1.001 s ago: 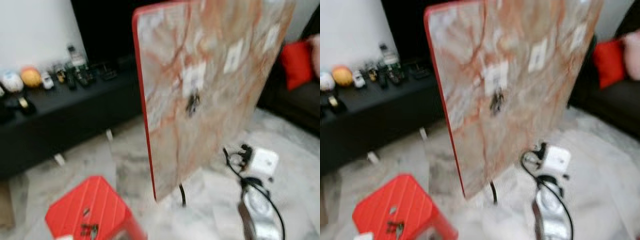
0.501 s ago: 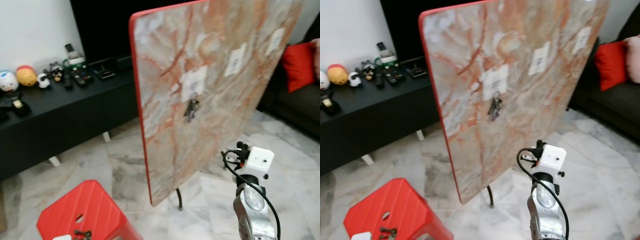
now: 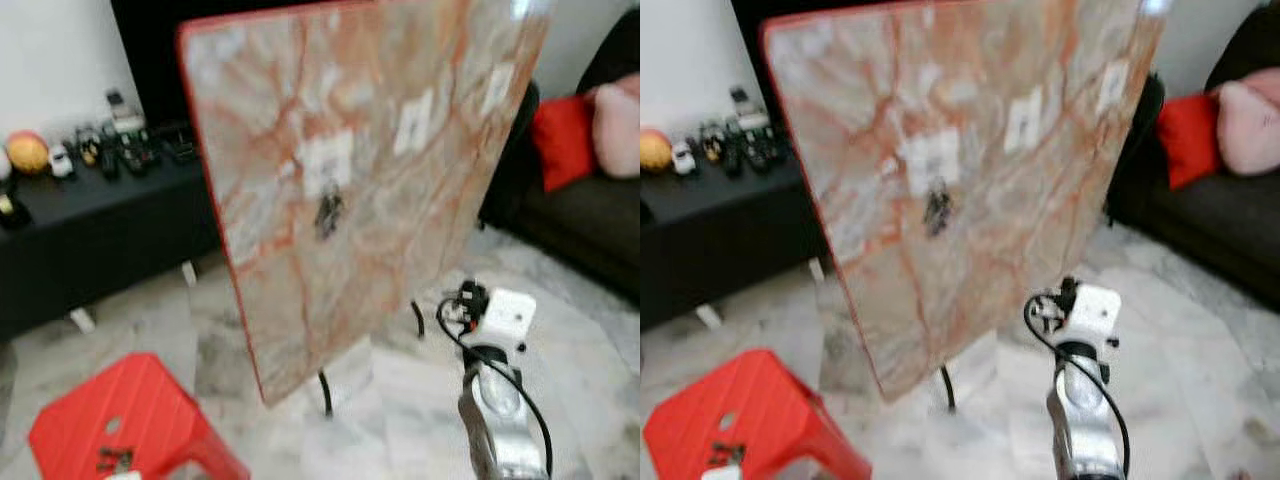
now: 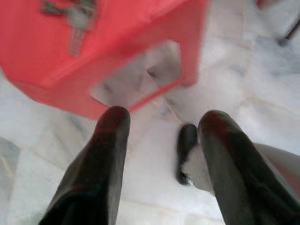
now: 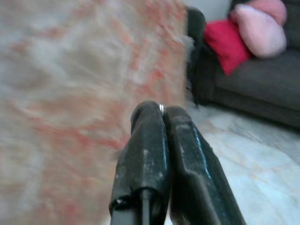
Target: Hang keys on a hook
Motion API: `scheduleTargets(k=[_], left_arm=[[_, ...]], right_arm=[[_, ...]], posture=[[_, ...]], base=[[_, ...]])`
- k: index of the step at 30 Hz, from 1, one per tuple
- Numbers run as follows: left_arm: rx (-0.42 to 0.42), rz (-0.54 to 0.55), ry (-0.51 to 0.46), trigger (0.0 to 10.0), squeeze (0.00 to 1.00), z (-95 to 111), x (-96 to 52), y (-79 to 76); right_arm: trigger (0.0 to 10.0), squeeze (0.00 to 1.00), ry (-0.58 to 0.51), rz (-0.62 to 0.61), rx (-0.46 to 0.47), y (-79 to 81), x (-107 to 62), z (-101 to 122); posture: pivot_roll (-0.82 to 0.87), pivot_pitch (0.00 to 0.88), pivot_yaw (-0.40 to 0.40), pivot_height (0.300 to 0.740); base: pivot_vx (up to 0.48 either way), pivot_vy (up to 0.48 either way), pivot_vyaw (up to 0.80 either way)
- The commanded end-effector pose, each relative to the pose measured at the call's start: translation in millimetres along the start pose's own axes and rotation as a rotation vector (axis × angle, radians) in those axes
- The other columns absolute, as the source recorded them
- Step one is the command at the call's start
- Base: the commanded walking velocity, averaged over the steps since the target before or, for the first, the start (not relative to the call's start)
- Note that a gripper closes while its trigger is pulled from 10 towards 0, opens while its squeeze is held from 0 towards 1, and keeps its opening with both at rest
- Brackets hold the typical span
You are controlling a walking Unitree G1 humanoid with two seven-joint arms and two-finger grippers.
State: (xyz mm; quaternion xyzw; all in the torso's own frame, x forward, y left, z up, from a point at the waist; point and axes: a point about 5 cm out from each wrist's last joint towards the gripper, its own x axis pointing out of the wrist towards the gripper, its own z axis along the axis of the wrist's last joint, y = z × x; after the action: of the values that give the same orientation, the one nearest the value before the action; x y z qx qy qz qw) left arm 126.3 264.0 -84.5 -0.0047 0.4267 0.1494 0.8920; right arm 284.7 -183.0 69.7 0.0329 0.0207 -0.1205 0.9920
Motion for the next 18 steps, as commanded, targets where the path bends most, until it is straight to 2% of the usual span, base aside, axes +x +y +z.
scheduleTargets(k=[1, 5, 12, 18], left_arm=[[0.004, 0.0, 0.019, 10.0, 0.0, -4.7, -1.3, 1.0], [0.002, 0.0, 0.021, 10.0, 0.0, -5.0, -1.2, -0.3], [-0.004, -0.002, 0.017, 10.0, 0.0, -5.0, -1.4, -0.9], [-0.009, 0.004, 0.015, 10.0, 0.0, -10.3, -5.3, 10.4]], right_arm=[[10.0, 0.0, -0.005, -0.009, 0.001, -1.7, 1.8, 2.1], [10.0, 0.0, 0.002, -0.01, -0.001, -1.4, 1.5, 0.7], [10.0, 0.0, 0.0, -0.003, -0.011, -0.6, 2.1, 1.4], [10.0, 0.0, -0.002, -0.009, -0.013, -1.1, 2.5, 1.7]], posture=[[0.03, 0.0, -0.022, 0.74], [0.03, 0.0, -0.021, 0.74], [0.03, 0.0, -0.021, 0.74], [0.03, 0.0, -0.021, 0.74]], base=[[0.0, 0.0, 0.0], [0.0, 0.0, 0.0], [0.269, 0.0, 0.0], [0.294, 0.0, 0.0]])
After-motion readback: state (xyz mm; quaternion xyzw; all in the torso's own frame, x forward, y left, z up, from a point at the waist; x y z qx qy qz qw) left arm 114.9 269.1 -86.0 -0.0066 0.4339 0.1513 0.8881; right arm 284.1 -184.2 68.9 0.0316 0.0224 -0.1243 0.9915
